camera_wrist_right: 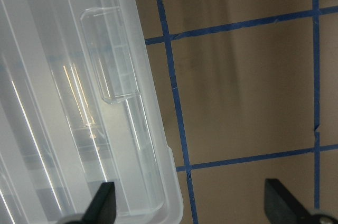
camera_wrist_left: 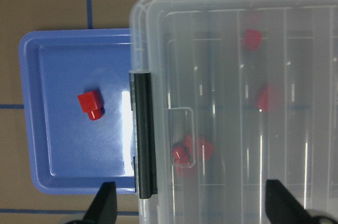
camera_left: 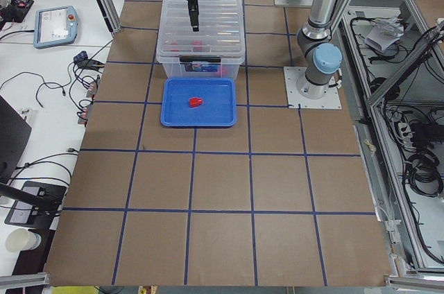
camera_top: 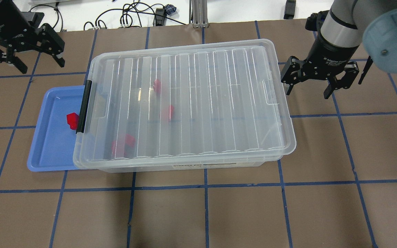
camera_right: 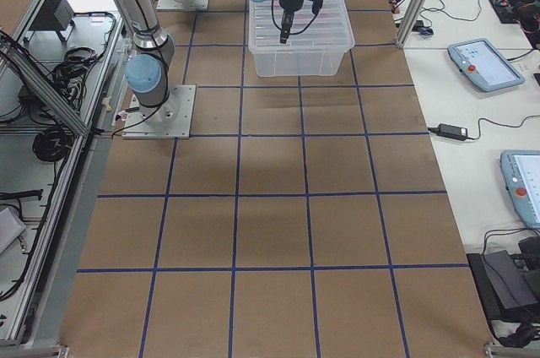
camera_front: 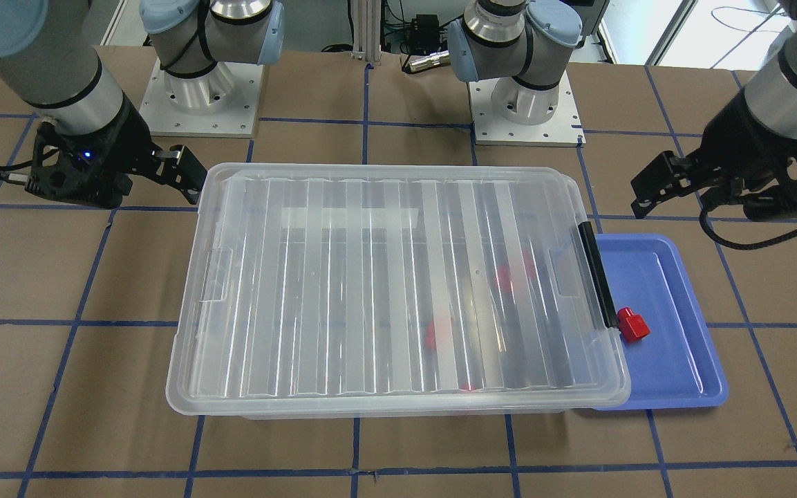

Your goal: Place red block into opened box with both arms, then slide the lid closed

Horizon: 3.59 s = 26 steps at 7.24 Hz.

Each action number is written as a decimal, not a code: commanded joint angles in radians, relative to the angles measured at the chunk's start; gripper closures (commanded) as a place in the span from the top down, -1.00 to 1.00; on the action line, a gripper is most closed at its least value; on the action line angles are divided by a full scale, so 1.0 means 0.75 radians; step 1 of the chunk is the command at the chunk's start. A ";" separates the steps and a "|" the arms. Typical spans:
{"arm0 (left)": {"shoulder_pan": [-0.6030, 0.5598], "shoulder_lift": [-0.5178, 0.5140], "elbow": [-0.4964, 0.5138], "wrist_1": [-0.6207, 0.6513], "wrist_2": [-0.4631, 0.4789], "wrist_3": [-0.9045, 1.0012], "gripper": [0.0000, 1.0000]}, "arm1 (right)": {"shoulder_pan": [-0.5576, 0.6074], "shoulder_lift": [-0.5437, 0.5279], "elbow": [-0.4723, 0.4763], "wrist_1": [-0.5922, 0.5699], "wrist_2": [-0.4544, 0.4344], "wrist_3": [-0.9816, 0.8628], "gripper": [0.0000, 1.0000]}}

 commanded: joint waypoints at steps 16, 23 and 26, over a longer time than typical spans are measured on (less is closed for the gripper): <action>0.218 -0.466 -0.508 0.833 -0.020 0.234 0.28 | -0.002 0.232 0.002 -0.219 -0.035 -0.032 1.00; 0.092 -0.369 0.050 0.176 0.009 0.224 -1.00 | -0.221 0.237 -0.002 -0.207 -0.176 -0.399 1.00; -0.169 -0.345 0.142 0.076 0.017 0.104 -1.00 | -0.297 0.237 -0.006 -0.221 -0.197 -0.592 1.00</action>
